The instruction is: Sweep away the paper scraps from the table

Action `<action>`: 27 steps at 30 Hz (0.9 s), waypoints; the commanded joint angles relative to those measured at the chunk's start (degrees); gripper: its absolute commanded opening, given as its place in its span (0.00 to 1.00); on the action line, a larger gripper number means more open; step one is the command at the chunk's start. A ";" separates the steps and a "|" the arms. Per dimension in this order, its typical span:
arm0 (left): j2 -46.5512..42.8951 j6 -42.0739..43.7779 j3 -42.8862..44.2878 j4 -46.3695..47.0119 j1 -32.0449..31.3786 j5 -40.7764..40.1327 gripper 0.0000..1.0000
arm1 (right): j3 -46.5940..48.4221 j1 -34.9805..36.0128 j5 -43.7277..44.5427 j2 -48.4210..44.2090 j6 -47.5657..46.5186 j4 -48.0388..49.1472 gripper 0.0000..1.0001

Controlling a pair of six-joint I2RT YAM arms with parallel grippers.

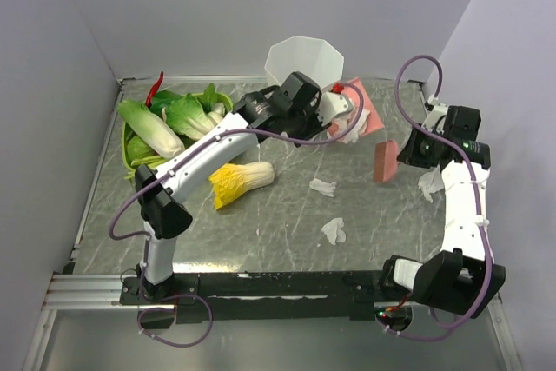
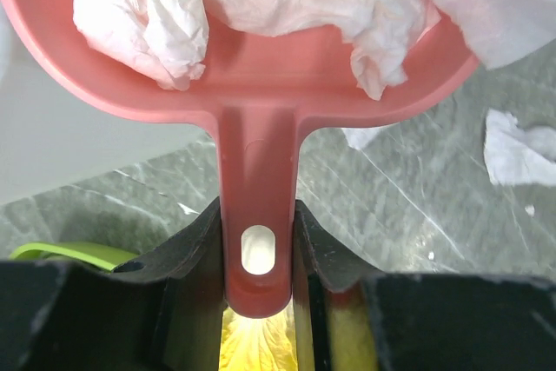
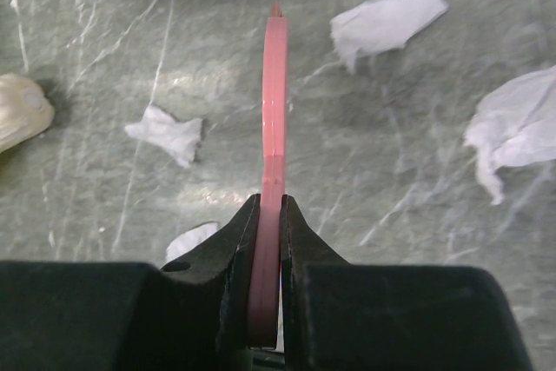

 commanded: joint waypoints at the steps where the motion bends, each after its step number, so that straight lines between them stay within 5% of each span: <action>1: 1.95 -2.44 8.13 -2.49 0.84 -3.93 0.01 | -2.32 -0.52 -3.66 -1.61 3.30 2.05 0.00; 9: 6.61 -0.25 20.87 -0.73 4.97 -9.82 0.01 | -3.82 -0.61 -6.65 0.50 7.17 2.49 0.00; 14: 5.30 4.49 18.87 8.13 8.04 -16.75 0.01 | -5.13 -0.78 -5.07 -0.72 9.45 2.41 0.00; 27: 7.32 34.10 19.13 25.19 16.56 -26.96 0.01 | -8.30 -1.31 -7.62 -1.35 10.16 2.32 0.00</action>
